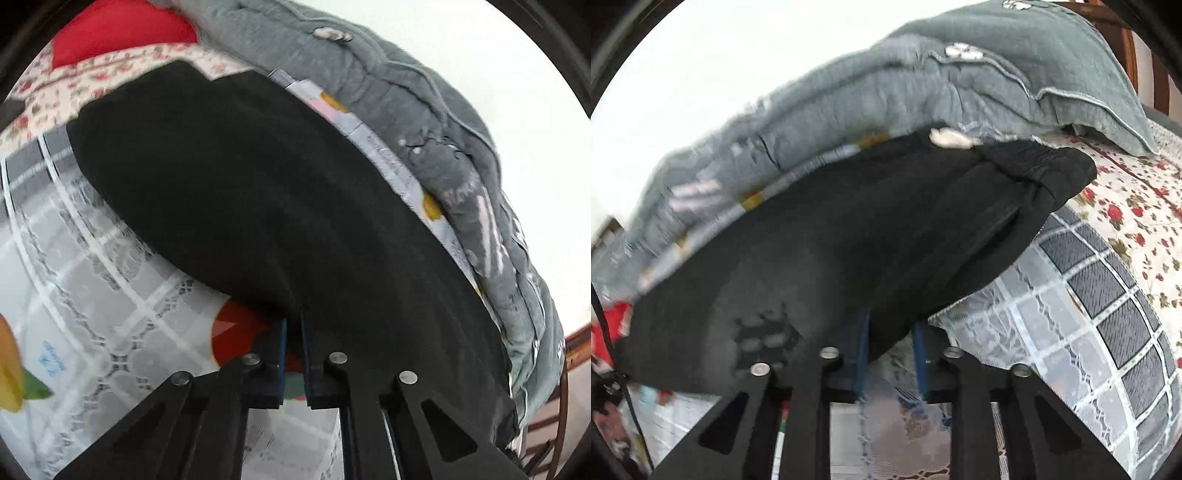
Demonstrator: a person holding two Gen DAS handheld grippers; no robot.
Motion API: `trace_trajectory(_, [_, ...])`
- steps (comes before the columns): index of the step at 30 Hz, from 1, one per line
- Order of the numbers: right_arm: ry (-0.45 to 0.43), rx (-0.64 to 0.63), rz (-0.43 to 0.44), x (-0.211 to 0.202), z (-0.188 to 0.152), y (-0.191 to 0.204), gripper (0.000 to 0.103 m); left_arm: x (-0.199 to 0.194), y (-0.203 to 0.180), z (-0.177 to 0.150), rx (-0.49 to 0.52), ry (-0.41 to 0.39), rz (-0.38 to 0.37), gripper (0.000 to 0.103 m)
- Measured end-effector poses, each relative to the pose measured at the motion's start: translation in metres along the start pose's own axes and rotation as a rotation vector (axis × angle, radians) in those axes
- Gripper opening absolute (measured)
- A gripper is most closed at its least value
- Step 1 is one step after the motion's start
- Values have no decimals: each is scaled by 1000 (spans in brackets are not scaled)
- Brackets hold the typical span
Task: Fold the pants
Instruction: 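Reach both grippers to the waistband of the black pants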
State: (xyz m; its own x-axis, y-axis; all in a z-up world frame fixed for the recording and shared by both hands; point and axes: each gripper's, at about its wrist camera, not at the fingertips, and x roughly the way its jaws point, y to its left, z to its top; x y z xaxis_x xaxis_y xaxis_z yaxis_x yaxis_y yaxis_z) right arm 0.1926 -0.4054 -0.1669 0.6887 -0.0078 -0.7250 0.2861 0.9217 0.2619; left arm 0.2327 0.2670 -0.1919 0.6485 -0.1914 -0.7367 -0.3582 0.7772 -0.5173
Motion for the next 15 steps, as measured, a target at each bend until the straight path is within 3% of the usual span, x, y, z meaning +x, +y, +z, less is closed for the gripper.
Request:
trace_trajectory(7, [-84, -74, 57, -26, 31, 19, 16, -41, -36, 20, 129, -116, -8, 7])
trace_trajectory(12, [-110, -141, 52, -17, 65, 40, 15, -39, -79, 51, 250, -172, 32, 7])
trace_trajectory(15, [-131, -208, 26, -6, 89, 59, 14, -30, -99, 79, 269, -200, 29, 7])
